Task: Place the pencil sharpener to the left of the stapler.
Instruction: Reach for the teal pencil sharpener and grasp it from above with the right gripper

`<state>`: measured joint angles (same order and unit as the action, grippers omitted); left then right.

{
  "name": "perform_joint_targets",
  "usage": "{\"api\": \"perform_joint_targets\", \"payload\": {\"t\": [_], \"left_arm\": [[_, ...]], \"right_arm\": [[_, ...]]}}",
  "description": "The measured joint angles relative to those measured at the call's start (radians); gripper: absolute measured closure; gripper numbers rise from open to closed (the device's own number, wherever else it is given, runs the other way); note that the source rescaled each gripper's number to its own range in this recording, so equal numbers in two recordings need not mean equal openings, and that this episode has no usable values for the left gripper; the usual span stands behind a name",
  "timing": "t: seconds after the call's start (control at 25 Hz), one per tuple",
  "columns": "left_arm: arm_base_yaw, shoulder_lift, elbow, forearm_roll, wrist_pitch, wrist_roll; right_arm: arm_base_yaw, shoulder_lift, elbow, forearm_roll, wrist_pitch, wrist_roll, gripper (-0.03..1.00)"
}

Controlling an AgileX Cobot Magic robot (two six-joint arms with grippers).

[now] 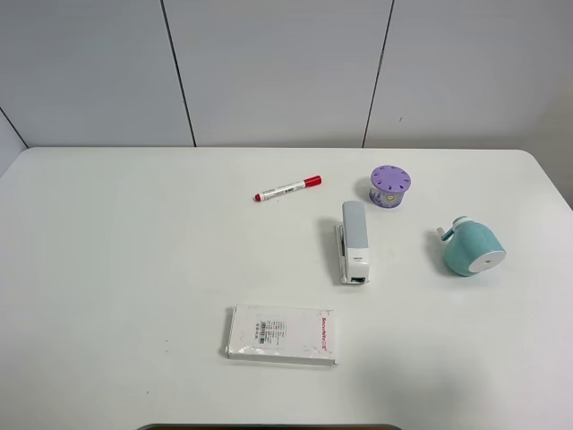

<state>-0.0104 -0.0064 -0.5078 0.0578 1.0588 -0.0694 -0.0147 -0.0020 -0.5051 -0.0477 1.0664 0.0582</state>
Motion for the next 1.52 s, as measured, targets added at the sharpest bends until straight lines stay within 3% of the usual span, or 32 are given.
{"api": "perform_joint_targets", "payload": {"t": [0.92, 1.2, 1.52], "left_arm": [[0.0, 0.0, 0.0, 0.0, 0.0, 0.0], [0.0, 0.0, 0.0, 0.0, 0.0, 0.0], [0.0, 0.0, 0.0, 0.0, 0.0, 0.0]], "right_arm": [[0.0, 0.015, -0.016, -0.002, 0.002, 0.0, -0.03], [0.0, 0.342, -0.17, -0.015, 0.004, -0.009, -0.03], [0.03, 0.859, -0.483, -0.015, 0.03, -0.036, -0.03]]}}
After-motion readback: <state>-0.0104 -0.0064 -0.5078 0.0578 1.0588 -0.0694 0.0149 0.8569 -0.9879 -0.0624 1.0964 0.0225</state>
